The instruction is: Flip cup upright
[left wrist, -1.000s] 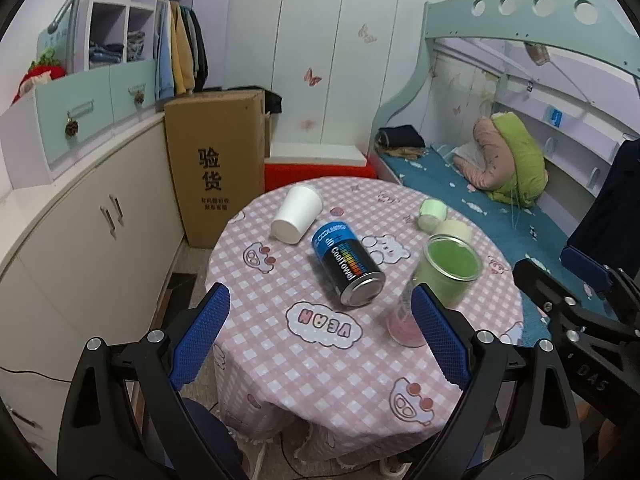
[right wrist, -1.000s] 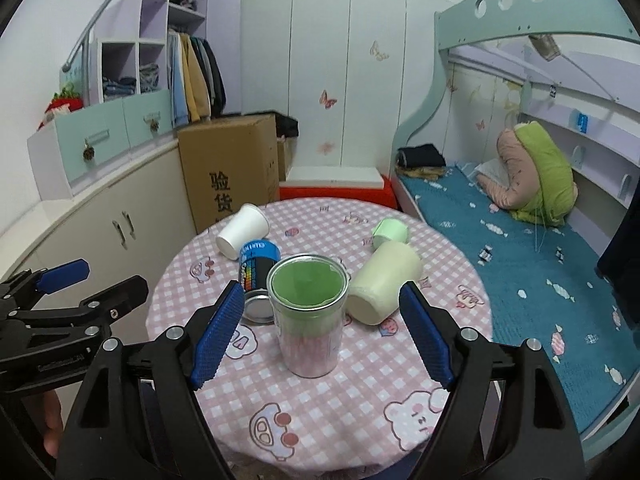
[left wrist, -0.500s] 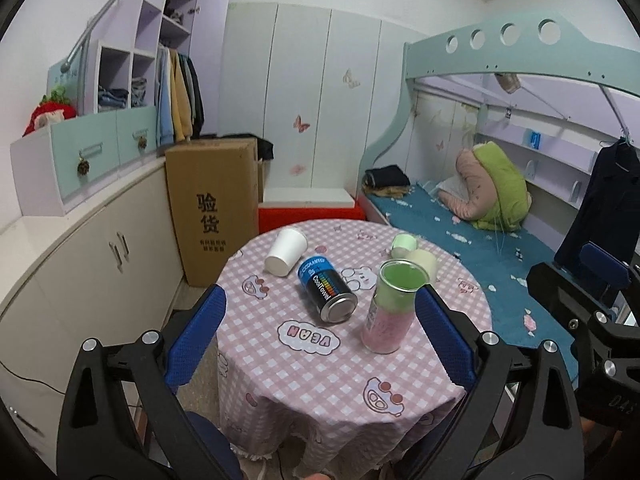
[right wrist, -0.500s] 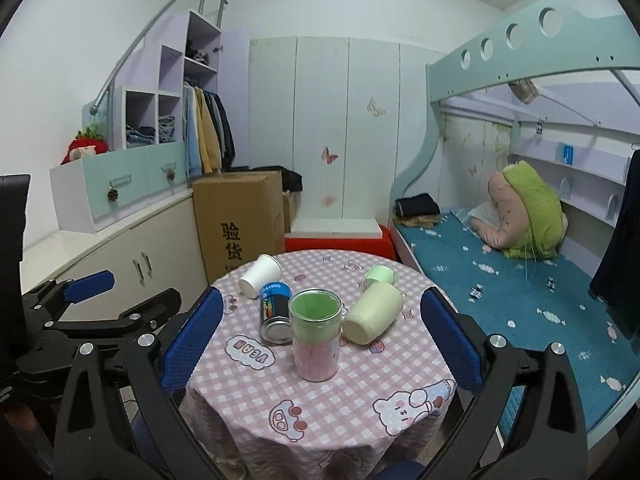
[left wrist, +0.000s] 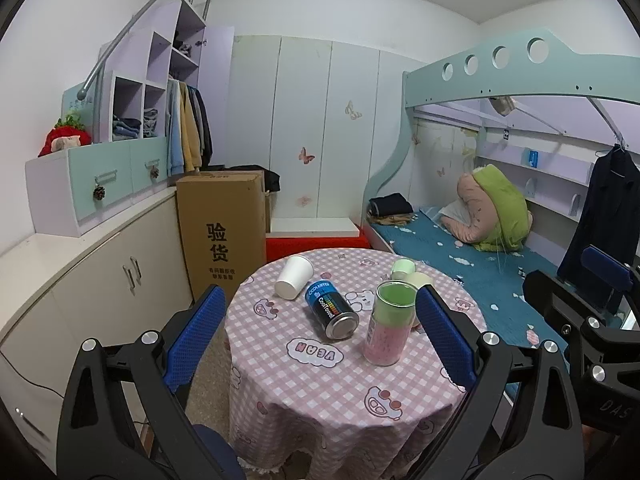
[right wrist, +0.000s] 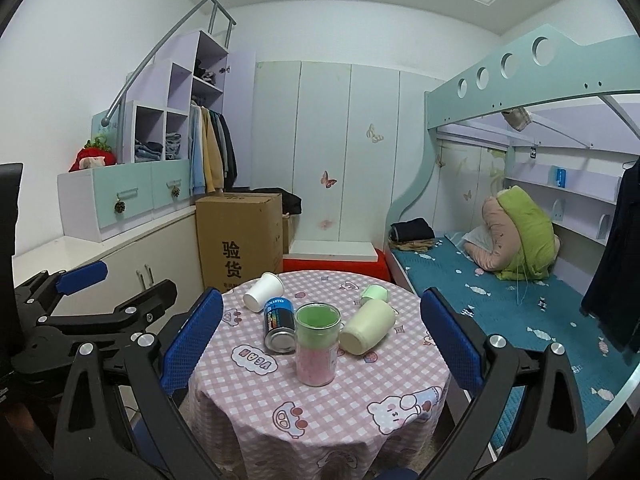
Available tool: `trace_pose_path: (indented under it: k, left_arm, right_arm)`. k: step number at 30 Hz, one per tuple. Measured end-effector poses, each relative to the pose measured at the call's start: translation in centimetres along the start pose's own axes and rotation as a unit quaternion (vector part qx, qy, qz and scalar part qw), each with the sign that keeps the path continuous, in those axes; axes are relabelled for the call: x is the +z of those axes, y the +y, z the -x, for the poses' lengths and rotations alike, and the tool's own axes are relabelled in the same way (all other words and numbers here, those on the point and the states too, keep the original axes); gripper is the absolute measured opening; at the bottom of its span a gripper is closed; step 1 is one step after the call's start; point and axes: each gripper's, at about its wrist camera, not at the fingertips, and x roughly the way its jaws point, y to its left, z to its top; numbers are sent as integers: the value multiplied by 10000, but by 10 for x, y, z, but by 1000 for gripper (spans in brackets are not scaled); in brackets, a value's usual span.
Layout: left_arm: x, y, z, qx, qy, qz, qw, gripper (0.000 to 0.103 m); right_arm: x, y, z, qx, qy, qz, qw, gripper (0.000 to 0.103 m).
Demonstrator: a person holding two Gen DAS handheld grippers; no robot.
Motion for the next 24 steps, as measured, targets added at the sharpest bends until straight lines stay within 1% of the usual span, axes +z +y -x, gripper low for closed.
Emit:
trace_pose_path:
  k: [9,24]
  left_arm:
    - [1,-1,5,51,-97,-57,9999,96]
    - [1,-2,5,93,-127,-92,9998,96]
  right_arm:
    - [0,0,6,3,-66,-34,10000,96]
    - [1,-1,5,1,-62,-44,10000,96]
